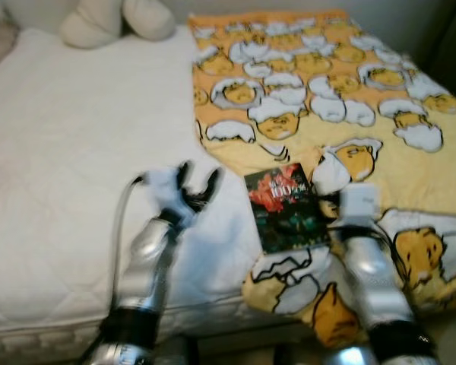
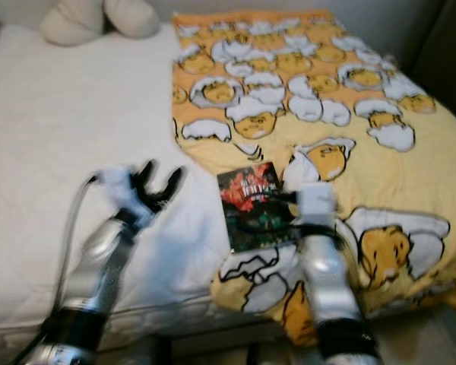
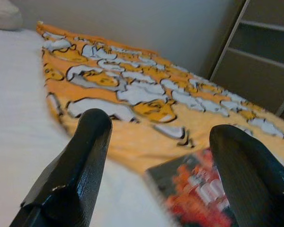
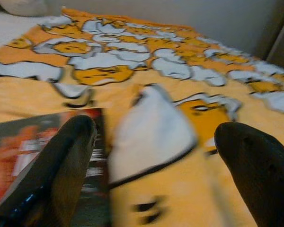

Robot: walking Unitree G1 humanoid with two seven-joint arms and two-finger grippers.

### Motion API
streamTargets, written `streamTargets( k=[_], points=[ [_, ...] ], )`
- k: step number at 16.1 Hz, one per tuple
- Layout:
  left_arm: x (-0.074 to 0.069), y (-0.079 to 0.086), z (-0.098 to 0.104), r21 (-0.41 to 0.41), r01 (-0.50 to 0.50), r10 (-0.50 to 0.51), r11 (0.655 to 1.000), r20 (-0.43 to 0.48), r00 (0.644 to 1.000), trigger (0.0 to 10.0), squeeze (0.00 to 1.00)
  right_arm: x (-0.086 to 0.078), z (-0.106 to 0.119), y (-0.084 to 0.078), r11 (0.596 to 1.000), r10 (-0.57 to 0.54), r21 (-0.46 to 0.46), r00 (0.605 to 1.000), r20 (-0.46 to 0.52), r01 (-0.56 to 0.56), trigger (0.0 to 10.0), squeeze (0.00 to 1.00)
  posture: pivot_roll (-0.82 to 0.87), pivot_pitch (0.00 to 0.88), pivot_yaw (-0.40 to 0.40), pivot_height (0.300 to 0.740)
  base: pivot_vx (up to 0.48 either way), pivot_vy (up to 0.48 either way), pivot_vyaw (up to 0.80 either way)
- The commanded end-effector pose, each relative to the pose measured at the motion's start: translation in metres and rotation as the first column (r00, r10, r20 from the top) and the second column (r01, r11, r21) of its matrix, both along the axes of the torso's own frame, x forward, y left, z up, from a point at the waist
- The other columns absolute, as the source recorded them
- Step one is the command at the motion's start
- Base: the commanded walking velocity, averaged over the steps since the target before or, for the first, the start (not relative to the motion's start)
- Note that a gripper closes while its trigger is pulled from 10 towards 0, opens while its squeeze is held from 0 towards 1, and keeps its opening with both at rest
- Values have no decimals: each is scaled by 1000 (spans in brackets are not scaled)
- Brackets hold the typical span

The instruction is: Clean up the room

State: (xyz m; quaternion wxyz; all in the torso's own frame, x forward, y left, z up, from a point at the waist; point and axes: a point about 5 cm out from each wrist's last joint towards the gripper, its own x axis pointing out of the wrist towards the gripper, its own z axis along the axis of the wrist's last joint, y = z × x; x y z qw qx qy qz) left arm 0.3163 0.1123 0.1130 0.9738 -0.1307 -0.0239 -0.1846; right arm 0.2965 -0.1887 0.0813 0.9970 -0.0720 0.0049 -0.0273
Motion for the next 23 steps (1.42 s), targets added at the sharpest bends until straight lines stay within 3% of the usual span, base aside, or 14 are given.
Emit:
streamTargets(
  k=[1, 3, 4, 5, 8, 10, 11, 13, 17, 21, 23],
  points=[
    [4, 17, -10, 34, -62, 64, 998, -65, 996, 10000, 0, -1, 7, 8, 1000, 25, 6, 999, 22, -25, 10000, 0, 4, 0, 9, 683, 0, 0, 0],
    [8, 22, -16, 64, -88, 94, 994, -97, 991, 10000, 0, -13, 9, 9, 998, 58, -2, 998, 23, -58, 10000, 0, -22, 0, -2, 683, 0, 0, 0],
    [12, 20, -24, 55, -73, 81, 996, -160, 984, 10000, 0, -21, 11, 10, 995, 95, -4, 995, 20, -95, 10000, 0, -46, 29, -4, 683, 0, 0, 0],
    [17, 12, -34, 16, -37, 40, 999, -258, 965, 10000, 0, -29, 11, 7, 994, 107, -9, 994, 9, -107, 10000, 0, -60, 44, -8, 683, 0, 0, 0],
    [23, -9, -41, -86, 37, -63, 996, -327, 943, 10000, 0, -56, 5, -8, 998, 58, -30, 998, -38, -59, 10000, 0, -126, 107, -7, 683, 0, 0, 0],
    [29, -22, -33, -104, 67, -95, 992, -300, 949, 10000, 0, -71, 9, -18, 999, -3, -51, 999, -44, 0, 10000, 0, -166, 123, 12, 683, 0, 0, 0],
    [36, -25, -22, -62, 64, -77, 996, -241, 967, 10000, 0, -77, 10, -24, 997, -45, -65, 997, -56, 41, 10000, 0, -188, 139, 23, 683, 0, 0, -775],
    [43, -22, -15, -28, 40, -45, 999, -207, 977, 10000, 0, -84, 12, -25, 996, -53, -76, 996, -76, 47, 10000, 0, -199, 148, 24, 683, 0, 0, -778],
    [50, -9, -21, 54, -80, 92, 995, -279, 956, 10000, 0, -89, 12, -14, 997, 0, -75, 993, -114, -8, 10000, 0, -198, 169, -5, 683, 0, 0, -128],
    [51, -7, -24, 123, -140, 172, 982, -303, 937, 10000, 0, -94, 14, -10, 997, 25, -75, 991, -128, -35, 10000, 0, -215, 191, -7, 683, 0, 0, 0],
    [49, -19, -26, 64, -105, 120, 992, -323, 939, 10000, 0, -101, 13, -13, 997, 13, -75, 989, -147, -24, 10000, 0, -220, 204, -8, 683, 0, 0, 0]
  ],
)
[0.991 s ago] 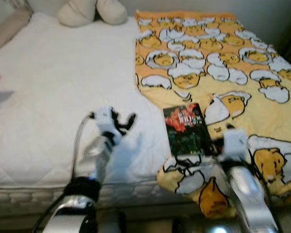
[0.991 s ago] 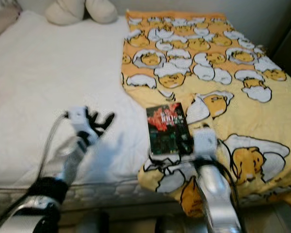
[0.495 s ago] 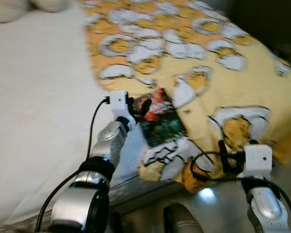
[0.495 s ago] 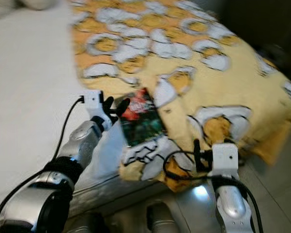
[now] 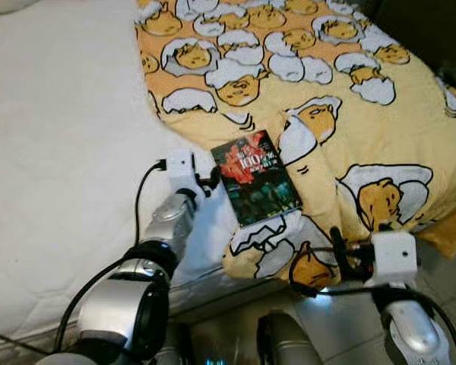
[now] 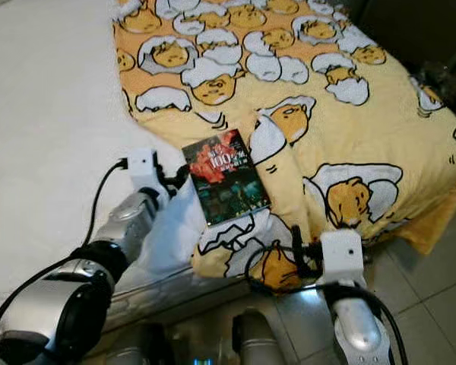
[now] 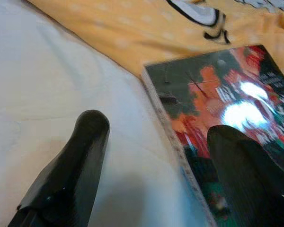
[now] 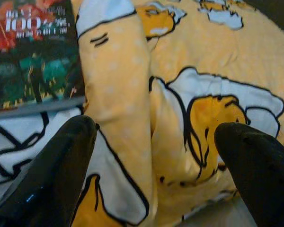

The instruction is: Clean up the room

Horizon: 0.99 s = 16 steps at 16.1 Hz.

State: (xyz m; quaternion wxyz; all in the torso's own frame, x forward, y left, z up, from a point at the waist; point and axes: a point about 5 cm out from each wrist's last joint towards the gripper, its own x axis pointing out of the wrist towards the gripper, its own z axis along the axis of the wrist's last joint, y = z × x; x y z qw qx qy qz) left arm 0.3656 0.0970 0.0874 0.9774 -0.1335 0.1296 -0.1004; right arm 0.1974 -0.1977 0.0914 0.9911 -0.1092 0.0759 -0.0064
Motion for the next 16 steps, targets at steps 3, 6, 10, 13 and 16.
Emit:
streamTargets(
  k=[3, 6, 10, 13, 16],
  points=[
    [-4, -27, 2, -127, 100, -98, 987, 25, 995, 10000, 0, -8, 3, 1, 1000, 1, -5, 1000, -15, -1, 10000, 0, -215, 217, -15, 683, 0, 0, 0],
    [-16, -37, -16, -85, 99, -104, 991, -56, 993, 10000, 0, -12, -2, 4, 1000, 24, 4, 999, -48, -24, 10000, 0, -200, 234, -32, 683, 0, 0, 0],
    [-32, -60, -33, -48, 174, -179, 984, -150, 972, 10000, 0, -10, -2, 6, 999, 36, 6, 998, -54, -36, 10000, 0, -199, 233, -32, 683, 0, 0, 0],
    [-39, -70, -38, -93, 220, -234, 971, -185, 954, 10000, 0, -9, -4, 10, 999, 33, 17, 998, -59, -32, 10000, 0, -186, 234, -21, 683, 0, 0, 0],
    [-42, -74, -39, -234, 216, -264, 948, -198, 944, 0, 0, -4, -8, 16, 999, 41, 28, 998, -56, -40, 10000, 0, -181, 212, -8, 683, 0, 0, 0]
  ],
)
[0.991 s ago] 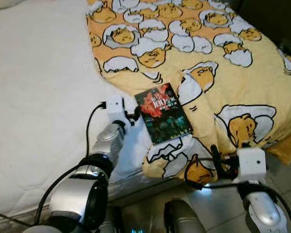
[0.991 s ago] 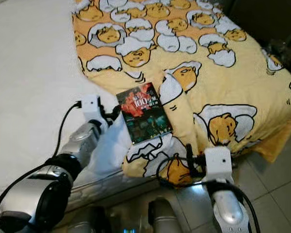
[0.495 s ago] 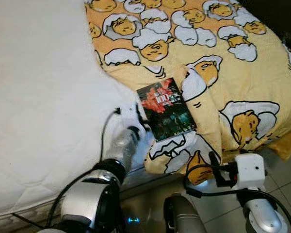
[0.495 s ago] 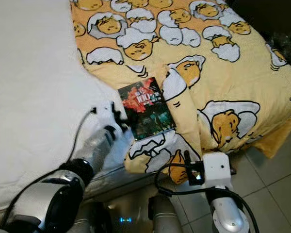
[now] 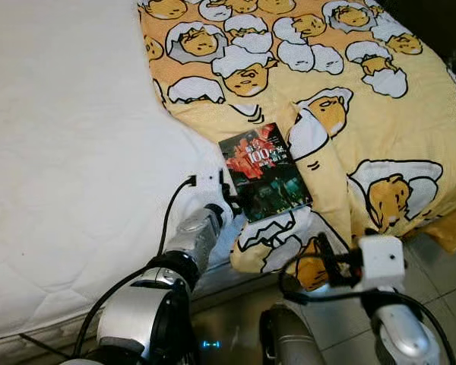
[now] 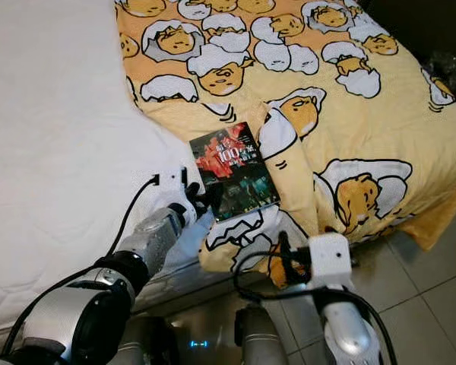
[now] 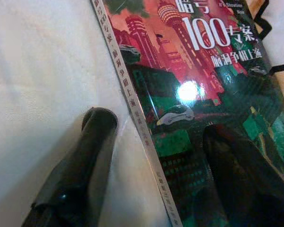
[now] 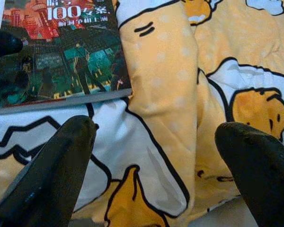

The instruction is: Clean up the room

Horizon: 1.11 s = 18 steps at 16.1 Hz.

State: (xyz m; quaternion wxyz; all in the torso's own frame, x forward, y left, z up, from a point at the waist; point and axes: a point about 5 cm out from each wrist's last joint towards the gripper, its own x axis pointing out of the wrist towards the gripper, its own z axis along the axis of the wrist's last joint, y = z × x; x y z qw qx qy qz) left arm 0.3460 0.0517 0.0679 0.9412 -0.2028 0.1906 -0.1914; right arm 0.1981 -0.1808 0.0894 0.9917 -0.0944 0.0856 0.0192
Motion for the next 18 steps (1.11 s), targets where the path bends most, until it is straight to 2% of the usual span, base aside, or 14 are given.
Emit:
streamTargets(
  k=[1, 2, 4, 6, 8, 11, 12, 14, 16, 18],
  points=[
    [-21, -27, -19, -49, 81, -85, 996, -98, 991, 0, 0, 1, -5, 0, 1000, -11, -2, 1000, -16, 11, 10000, 0, -166, 188, -1, 683, 0, 0, 0],
    [-18, -26, -14, -86, 70, -76, 994, -72, 994, 0, 0, 4, -4, 1, 1000, -14, 4, 1000, -9, 14, 10000, 0, -159, 181, 1, 683, 0, 0, 0],
    [-19, -20, -19, 3, 80, -80, 997, -51, 996, 0, 0, 13, -9, 7, 1000, 11, 10, 1000, -3, -11, 10000, 0, -138, 143, 9, 683, 0, 0, 0],
    [-19, -21, -18, 5, 100, -99, 995, -49, 994, 0, 0, 24, -6, 11, 1000, 13, 18, 1000, 24, -13, 10000, 0, -127, 109, 20, 683, 0, 0, 0],
    [-17, -25, -12, 53, 154, -153, 987, -14, 988, 0, 0, 33, -5, 13, 1000, -3, 30, 999, 45, 2, 10000, 0, -112, 102, 30, 683, 0, 0, 0],
    [-17, -28, -10, 106, 202, -205, 974, 18, 979, 0, 0, 36, -8, 19, 999, 9, 37, 999, 54, -11, 10000, 0, -105, 97, 39, 683, 0, 0, 0],
    [-17, -29, -10, 107, 209, -213, 972, 24, 977, 0, 0, 35, -9, 19, 999, 2, 41, 999, 53, -4, 10000, 0, -103, 96, 38, 683, 0, 0, 0],
    [-13, -28, -3, 115, 229, -237, 967, 65, 969, 0, 0, 34, -13, 28, 998, 9, 65, 999, 46, -12, 10000, 0, -78, 95, 40, 683, 0, 0, 0],
    [-5, -23, 9, 110, 215, -228, 970, 123, 966, 0, 0, 38, -13, 31, 997, 21, 68, 998, 53, -25, 10000, 0, -62, 102, 42, 683, 0, 0, 0],
    [3, -10, 18, 104, 182, -198, 978, 181, 963, 0, 0, 44, -11, 31, 998, 15, 65, 997, 71, -19, 10000, 0, -59, 102, 45, 683, 0, 0, 0]
  ],
)
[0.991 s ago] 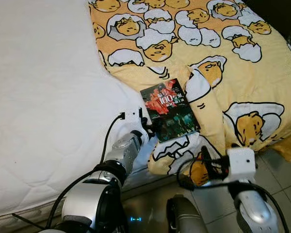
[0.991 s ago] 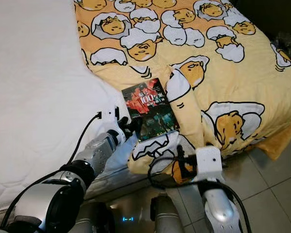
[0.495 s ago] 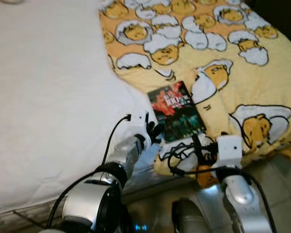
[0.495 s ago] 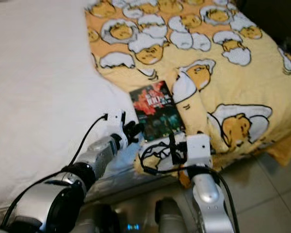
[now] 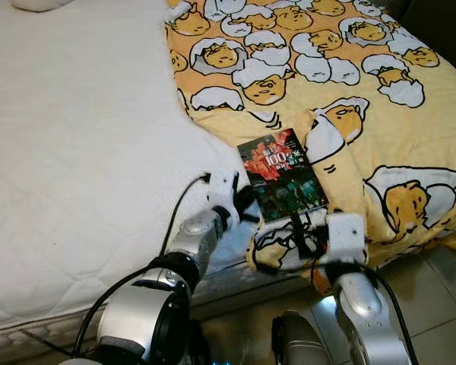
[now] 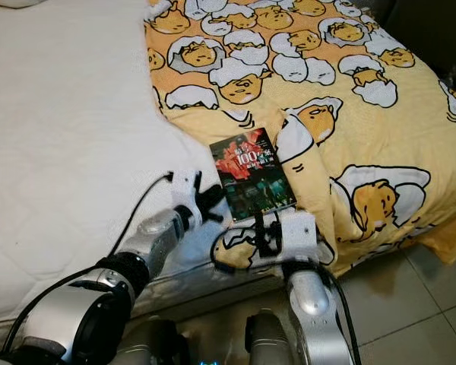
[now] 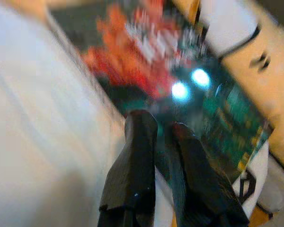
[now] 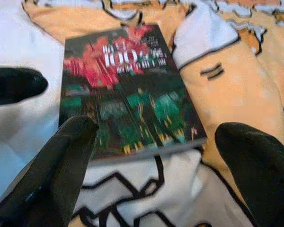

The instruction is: Clean up the room

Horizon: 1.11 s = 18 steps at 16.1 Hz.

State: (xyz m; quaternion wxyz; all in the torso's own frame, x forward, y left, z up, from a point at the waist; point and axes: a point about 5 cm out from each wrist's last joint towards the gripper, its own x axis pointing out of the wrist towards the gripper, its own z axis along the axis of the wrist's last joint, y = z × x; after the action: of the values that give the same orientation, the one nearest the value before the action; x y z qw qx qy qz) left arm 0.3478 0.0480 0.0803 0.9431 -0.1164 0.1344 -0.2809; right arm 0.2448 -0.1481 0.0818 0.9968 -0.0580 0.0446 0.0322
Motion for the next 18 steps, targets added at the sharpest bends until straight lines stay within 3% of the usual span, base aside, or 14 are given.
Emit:
streamTargets(
  k=[1, 2, 3, 4, 5, 6, 7, 8, 11, 14, 18],
  points=[
    [10, 16, 16, 50, -66, 58, 997, 134, 989, 0, 0, 3, 3, -3, 1000, -20, -10, 999, 26, 20, 10000, 0, -61, 97, 55, 683, 0, 0, 0],
    [12, 24, 21, 85, -108, 91, 990, 188, 978, 5569, 0, 4, 5, -5, 999, -22, -24, 999, 36, 23, 10000, 0, -63, 94, 62, 683, 0, 0, 0],
    [14, 39, 30, 130, -186, 140, 974, 300, 944, 10000, 0, 7, 8, -9, 998, -38, -47, 998, 55, 41, 10000, 0, -65, 86, 75, 683, 0, 0, 0],
    [12, 58, 40, 125, -280, 210, 952, 400, 892, 10000, 0, 10, 10, -12, 998, -40, -52, 997, 65, 43, 10000, 0, -72, 84, 78, 683, 0, 0, 0],
    [7, 71, 46, 96, -336, 265, 937, 434, 861, 10000, 0, 11, 11, -12, 998, -28, -60, 997, 71, 32, 10000, 0, -69, 78, 71, 683, 0, 0, 0],
    [-14, 114, 52, 62, -471, 394, 880, 458, 796, 10000, 1000, 15, 17, -15, 998, -18, -62, 996, 90, 24, 10000, 0, -50, 67, 53, 683, 0, -472, 0],
    [-25, 128, 53, 104, -508, 401, 855, 488, 775, 10000, 1000, 18, 20, -16, 998, -21, -49, 995, 99, 26, 10000, 0, -30, 61, 37, 683, 0, -465, 0],
    [-34, 134, 53, 143, -529, 397, 836, 507, 765, 10000, 1000, 19, 23, -16, 999, -15, -41, 993, 114, 20, 10000, 1000, -10, 52, 21, 683, 0, -442, 0],
    [-40, 134, 36, 210, -559, 430, 802, 447, 784, 10000, 1000, 23, 26, -12, 999, -10, -30, 991, 133, 14, 10000, 1000, 4, 26, 8, 683, 102, -104, 0],
    [-42, 117, 38, 255, -534, 400, 806, 429, 810, 10000, 1000, 31, 27, -13, 999, -15, -37, 990, 141, 20, 10000, 1000, -2, 0, 7, 683, 0, 0, 0],
    [-41, 114, 33, 212, -553, 460, 806, 365, 810, 10000, 1000, 35, 24, -18, 999, -34, -34, 990, 137, 39, 10000, 1000, -5, 0, 10, 683, 0, 0, 0]
  ],
)
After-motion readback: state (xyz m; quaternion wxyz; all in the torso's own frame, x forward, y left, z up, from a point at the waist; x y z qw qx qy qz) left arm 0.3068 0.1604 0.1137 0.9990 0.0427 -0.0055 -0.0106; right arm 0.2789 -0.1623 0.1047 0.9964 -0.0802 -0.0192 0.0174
